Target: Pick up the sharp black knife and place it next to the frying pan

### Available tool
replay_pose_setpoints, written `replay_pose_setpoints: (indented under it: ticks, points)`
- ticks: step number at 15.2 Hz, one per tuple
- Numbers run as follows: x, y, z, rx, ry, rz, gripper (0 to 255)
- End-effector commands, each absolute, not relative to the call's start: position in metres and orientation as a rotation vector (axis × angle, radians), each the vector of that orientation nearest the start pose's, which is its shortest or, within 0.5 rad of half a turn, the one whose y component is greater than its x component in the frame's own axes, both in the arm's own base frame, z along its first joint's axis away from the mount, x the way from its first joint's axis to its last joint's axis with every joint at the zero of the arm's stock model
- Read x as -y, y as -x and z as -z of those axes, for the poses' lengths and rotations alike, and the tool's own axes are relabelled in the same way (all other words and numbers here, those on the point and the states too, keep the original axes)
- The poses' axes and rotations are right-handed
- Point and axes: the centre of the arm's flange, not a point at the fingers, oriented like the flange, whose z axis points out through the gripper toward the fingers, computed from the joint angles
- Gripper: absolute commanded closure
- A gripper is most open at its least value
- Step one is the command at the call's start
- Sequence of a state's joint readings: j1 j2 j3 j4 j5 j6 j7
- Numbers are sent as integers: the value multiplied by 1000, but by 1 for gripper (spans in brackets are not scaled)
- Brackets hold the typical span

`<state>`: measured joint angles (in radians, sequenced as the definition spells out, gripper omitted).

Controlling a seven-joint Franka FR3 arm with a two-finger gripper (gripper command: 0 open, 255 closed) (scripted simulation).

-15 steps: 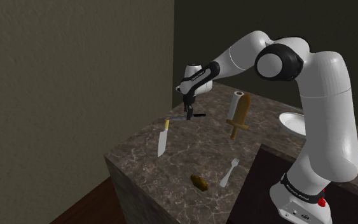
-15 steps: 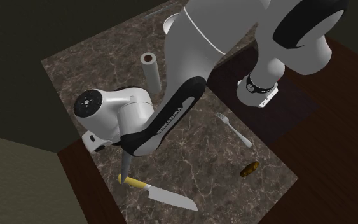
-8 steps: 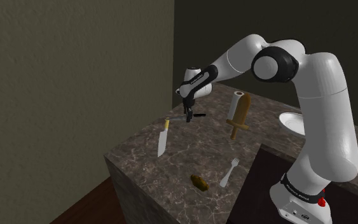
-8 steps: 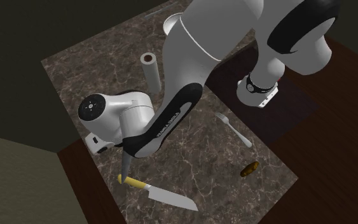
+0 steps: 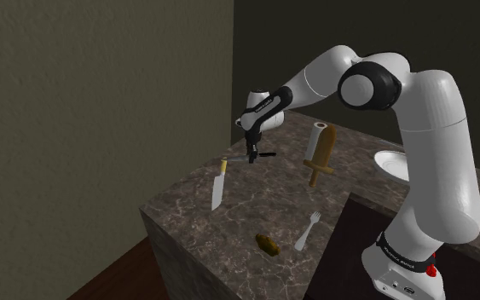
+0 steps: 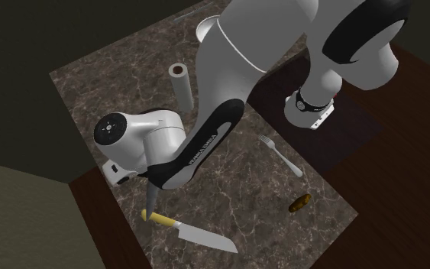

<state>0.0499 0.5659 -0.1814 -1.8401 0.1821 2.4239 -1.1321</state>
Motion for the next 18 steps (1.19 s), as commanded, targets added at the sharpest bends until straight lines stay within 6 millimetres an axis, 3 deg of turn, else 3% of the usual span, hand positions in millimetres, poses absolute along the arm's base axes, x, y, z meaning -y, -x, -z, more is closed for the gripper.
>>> replay_pose_setpoints:
  ticks: [1,5,18]
  points:
    - [78,-644,-224,1356,2834,64,255]
    - [79,-645,-224,1356,2834,64,255]
    - [79,-645,-292,1356,2834,64,255]
